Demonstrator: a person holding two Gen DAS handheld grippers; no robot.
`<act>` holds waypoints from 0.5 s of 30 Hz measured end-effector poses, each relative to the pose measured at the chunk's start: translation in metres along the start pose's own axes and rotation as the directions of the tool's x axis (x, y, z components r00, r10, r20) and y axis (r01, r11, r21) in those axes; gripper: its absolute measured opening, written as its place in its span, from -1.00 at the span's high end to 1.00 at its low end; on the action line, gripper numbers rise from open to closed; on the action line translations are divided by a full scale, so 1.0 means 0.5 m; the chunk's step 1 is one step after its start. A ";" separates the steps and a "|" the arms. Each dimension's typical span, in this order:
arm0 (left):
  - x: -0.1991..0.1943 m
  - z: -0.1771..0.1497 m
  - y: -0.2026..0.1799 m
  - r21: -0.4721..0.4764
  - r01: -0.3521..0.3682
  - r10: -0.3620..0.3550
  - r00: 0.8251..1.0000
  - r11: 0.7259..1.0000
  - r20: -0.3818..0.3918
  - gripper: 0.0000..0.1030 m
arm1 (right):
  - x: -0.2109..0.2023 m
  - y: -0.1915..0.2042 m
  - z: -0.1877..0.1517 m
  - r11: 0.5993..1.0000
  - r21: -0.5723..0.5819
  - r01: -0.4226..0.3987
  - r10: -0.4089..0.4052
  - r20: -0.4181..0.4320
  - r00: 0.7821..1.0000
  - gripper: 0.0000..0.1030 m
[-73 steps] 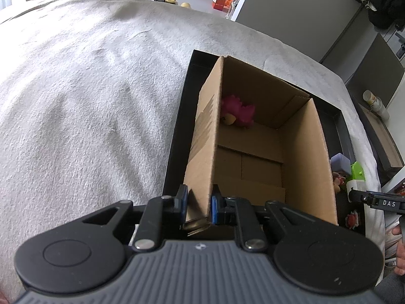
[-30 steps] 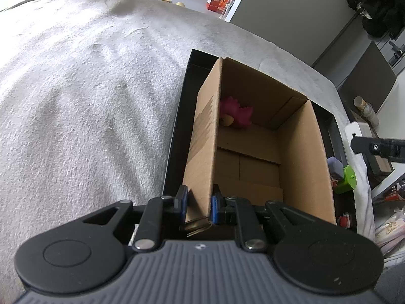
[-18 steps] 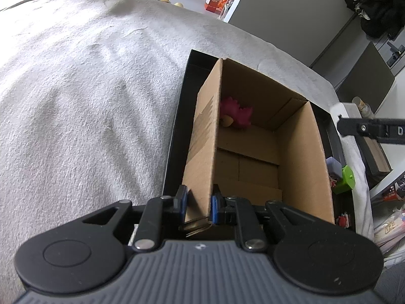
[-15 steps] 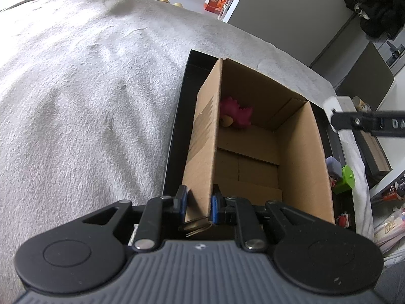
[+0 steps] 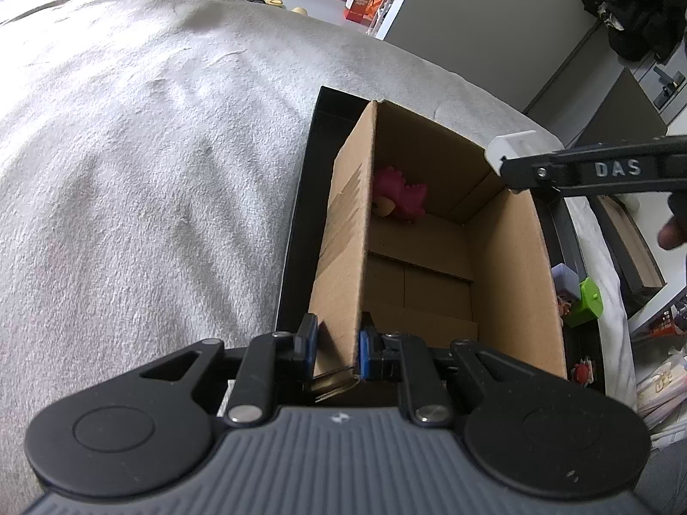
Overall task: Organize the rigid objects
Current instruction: 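Carry the white block into the box and open the right gripper, then move the right gripper back over the tray toward the red figure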
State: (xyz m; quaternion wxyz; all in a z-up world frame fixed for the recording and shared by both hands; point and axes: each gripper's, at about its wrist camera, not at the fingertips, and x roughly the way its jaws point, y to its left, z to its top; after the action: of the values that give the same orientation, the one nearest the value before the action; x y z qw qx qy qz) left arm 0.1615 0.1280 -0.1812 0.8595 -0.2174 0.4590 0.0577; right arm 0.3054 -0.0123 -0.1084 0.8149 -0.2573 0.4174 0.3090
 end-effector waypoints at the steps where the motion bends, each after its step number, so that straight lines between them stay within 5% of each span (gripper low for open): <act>1: -0.001 -0.001 0.001 -0.001 0.002 -0.002 1.000 1.000 0.001 0.68 | 0.004 0.002 0.001 1.000 -0.005 0.002 -0.002 -0.005 1.000 -0.19; 15: -0.001 0.001 -0.007 0.019 -0.012 0.012 1.000 1.000 0.006 0.65 | -0.054 -0.030 -0.054 1.000 0.015 0.012 -0.012 0.009 1.000 -0.51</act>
State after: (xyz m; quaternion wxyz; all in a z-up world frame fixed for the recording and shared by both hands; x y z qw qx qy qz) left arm 0.1625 0.1252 -0.1796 0.8625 -0.2062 0.4582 0.0592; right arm 0.2898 -0.0484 -0.0971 0.8206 -0.2524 0.4144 0.3020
